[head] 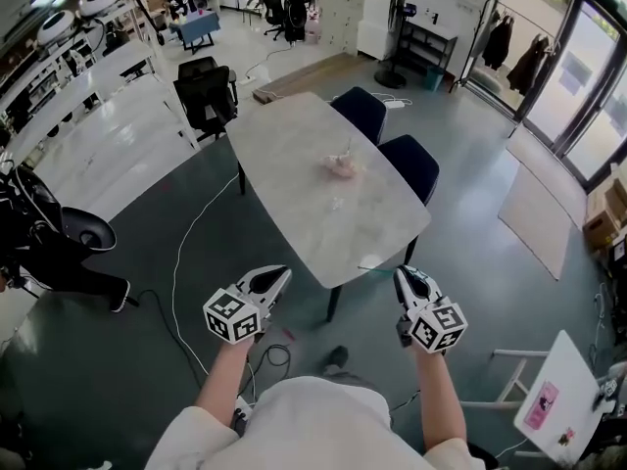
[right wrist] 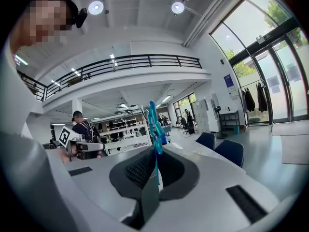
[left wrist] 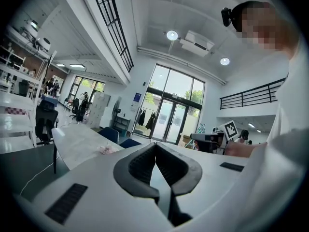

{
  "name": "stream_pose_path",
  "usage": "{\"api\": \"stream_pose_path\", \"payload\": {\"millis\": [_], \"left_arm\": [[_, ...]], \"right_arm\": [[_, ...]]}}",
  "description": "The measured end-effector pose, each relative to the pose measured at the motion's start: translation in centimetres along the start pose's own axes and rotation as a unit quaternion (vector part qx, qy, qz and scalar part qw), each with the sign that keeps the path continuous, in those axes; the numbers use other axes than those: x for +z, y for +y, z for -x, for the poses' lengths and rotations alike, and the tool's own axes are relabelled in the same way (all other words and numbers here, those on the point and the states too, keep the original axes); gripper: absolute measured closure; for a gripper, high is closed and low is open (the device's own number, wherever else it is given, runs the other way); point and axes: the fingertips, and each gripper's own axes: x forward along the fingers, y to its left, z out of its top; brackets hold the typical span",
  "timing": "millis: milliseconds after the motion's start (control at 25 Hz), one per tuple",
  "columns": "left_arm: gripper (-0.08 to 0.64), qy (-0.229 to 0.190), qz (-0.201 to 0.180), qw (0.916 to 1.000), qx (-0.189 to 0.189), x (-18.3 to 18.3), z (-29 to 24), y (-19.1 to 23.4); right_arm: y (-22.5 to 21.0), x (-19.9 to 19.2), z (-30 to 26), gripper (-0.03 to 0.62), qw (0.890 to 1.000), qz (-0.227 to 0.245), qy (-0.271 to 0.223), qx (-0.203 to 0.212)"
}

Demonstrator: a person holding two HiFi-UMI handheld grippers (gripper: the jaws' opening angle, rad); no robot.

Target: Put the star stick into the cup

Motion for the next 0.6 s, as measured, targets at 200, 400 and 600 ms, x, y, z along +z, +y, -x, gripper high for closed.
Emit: {"api": "stream_pose_path", "payload": {"millis": [200, 400, 600], "left_arm": [[0.538, 0.001, 0.002, 0.9998, 0.018, 0.9, -4.5, 0.6], [0.538, 0.0, 0.004, 0.9993, 0.038, 1.1, -8.2, 1.0], [0.538, 0.004, 0.011, 0.9982, 0.058, 0.8, -11.3, 0.3]], "right_arm": [[-5.1, 1.6, -2.1, 0.577, 1.0, -0.012, 0.003, 0.011], [-8.9, 1.8, -3.7, 0.578, 0.999, -0.015, 0.013, 0.032], [-12.6, 1.6, -4.4, 0.577, 0.998, -0.04, 0.021, 0.049]]}}
